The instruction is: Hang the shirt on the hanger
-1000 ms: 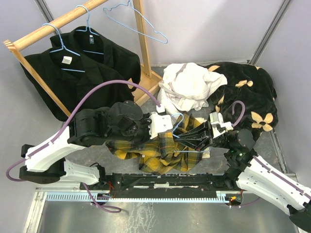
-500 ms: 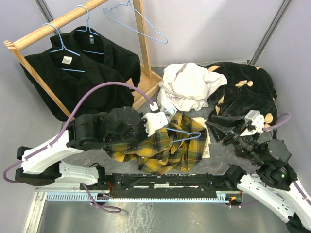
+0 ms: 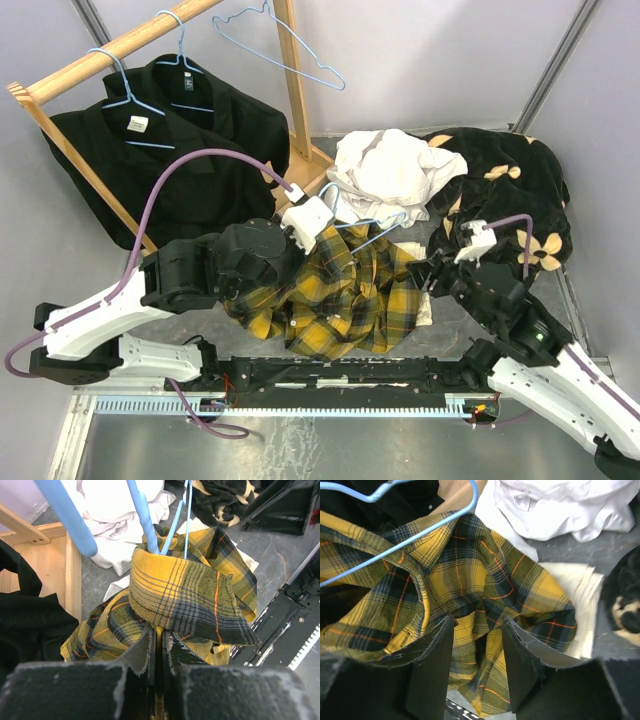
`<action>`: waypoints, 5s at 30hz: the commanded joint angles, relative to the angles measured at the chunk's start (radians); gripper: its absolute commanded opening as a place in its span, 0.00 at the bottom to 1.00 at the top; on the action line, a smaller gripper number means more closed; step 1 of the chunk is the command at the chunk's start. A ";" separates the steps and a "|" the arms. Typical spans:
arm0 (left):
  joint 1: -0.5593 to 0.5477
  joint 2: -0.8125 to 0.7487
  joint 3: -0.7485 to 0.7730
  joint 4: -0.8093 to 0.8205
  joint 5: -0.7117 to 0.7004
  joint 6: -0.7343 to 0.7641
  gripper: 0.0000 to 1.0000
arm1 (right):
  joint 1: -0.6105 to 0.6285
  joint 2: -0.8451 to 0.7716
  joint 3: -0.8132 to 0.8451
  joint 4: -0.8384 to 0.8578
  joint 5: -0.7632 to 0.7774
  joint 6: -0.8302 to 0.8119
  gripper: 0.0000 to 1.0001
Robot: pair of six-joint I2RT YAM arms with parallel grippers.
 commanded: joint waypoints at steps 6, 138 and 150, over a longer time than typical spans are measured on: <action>-0.002 -0.014 -0.018 0.152 -0.164 -0.066 0.03 | 0.009 0.183 -0.031 0.293 -0.030 0.306 0.54; -0.006 0.295 0.774 0.244 -0.203 0.579 0.03 | -0.461 1.021 1.682 0.134 -0.766 0.159 0.00; -0.011 0.130 0.472 0.373 -0.129 0.644 0.03 | -0.461 0.904 1.448 0.200 -0.743 0.064 0.00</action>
